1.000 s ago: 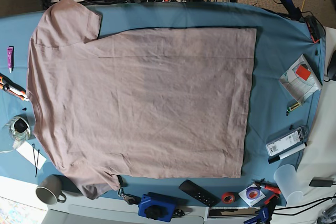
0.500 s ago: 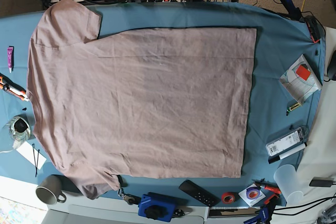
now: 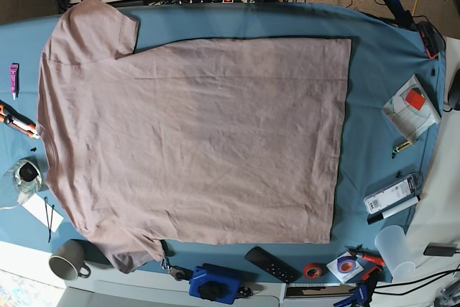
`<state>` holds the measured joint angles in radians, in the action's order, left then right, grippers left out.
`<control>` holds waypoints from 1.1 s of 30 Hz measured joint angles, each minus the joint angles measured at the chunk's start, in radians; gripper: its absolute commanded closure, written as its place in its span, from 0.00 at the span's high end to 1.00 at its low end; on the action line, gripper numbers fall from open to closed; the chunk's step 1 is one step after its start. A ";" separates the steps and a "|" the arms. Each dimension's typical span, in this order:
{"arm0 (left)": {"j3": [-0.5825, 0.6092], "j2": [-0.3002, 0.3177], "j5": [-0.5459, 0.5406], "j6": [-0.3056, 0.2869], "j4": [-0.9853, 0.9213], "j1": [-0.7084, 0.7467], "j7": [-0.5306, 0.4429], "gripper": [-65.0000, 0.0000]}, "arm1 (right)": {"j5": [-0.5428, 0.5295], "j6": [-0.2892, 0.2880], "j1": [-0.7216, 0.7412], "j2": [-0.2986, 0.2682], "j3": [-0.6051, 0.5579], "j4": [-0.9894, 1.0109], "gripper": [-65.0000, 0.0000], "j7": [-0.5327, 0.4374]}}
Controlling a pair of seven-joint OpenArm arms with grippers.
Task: Fold the T-shirt properly
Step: 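Move both grippers from rest toward the shirt's shoulder corners, then lower both grippers and pinch the shirt at the shoulder and hem corners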
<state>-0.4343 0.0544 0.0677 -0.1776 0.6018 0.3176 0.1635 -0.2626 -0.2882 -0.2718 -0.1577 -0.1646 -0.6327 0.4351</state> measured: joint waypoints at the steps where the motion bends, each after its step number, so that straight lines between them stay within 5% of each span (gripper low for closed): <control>1: 0.001 0.004 -0.010 0.000 0.020 0.019 0.003 0.00 | -0.014 0.000 -0.017 -0.016 0.000 -0.037 0.00 0.015; 7: 0.001 0.025 -0.145 0.001 0.201 0.162 0.061 0.00 | -0.117 0.000 -0.164 -0.106 -0.001 -0.267 0.00 0.070; 14: 0.003 0.023 -0.271 -0.002 0.487 0.314 0.166 0.00 | -0.175 0.000 -0.347 -0.172 0.039 -0.560 0.00 0.249; 24: 0.003 0.025 -0.314 -0.003 0.975 0.601 0.196 0.00 | -0.394 -0.002 -0.653 -0.175 0.409 -1.072 0.00 0.409; 33: 0.003 0.024 -0.314 -0.002 1.387 0.733 0.268 0.00 | -0.600 -0.128 -0.727 -0.180 0.723 -1.369 0.00 0.526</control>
<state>-0.4316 0.0788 -0.2459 -0.1791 1.9892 1.0508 0.4313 -0.8627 -0.4160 -0.9985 -0.3374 0.5583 -2.0022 0.9607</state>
